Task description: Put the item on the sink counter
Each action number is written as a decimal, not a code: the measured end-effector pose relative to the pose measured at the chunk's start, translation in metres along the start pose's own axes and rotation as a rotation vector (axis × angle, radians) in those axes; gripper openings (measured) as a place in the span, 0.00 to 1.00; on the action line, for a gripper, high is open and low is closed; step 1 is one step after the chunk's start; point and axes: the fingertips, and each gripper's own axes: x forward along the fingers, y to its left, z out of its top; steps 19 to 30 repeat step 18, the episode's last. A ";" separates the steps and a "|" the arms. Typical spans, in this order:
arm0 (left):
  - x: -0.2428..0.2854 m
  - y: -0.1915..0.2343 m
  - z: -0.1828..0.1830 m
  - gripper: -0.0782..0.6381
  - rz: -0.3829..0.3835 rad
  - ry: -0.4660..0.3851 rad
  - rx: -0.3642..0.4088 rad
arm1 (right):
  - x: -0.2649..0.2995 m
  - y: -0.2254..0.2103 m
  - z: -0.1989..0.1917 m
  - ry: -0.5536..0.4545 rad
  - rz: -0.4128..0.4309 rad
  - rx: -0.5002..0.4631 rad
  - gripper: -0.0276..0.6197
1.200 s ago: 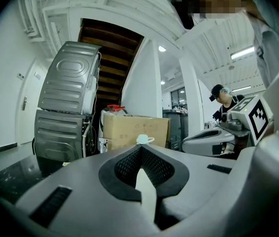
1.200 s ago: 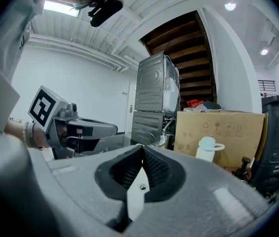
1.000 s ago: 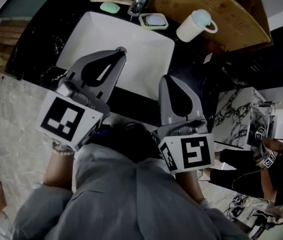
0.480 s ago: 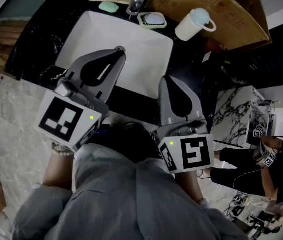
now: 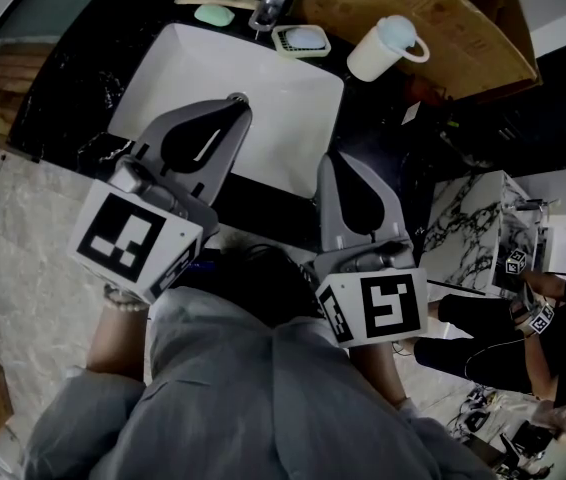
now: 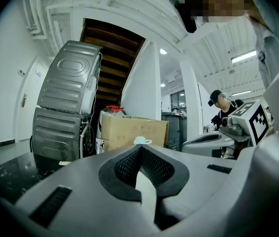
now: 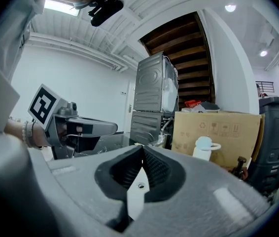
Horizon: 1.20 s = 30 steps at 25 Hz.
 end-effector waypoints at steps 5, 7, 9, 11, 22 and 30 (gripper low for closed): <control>0.001 0.001 -0.001 0.12 0.002 0.001 0.005 | 0.000 0.000 -0.001 0.000 0.007 -0.002 0.04; 0.000 0.001 -0.003 0.12 0.001 0.008 0.018 | 0.000 0.000 -0.001 0.001 0.008 -0.002 0.04; 0.001 0.000 -0.002 0.12 0.001 0.006 0.011 | 0.000 0.000 -0.001 0.001 0.008 -0.001 0.04; 0.000 0.002 -0.006 0.12 -0.006 0.020 0.041 | 0.000 0.000 -0.001 0.002 0.007 -0.001 0.04; -0.001 0.003 -0.010 0.12 -0.009 0.031 0.057 | -0.001 0.001 -0.004 0.007 0.008 -0.005 0.04; -0.001 0.003 -0.010 0.12 -0.009 0.031 0.057 | -0.001 0.001 -0.004 0.007 0.008 -0.005 0.04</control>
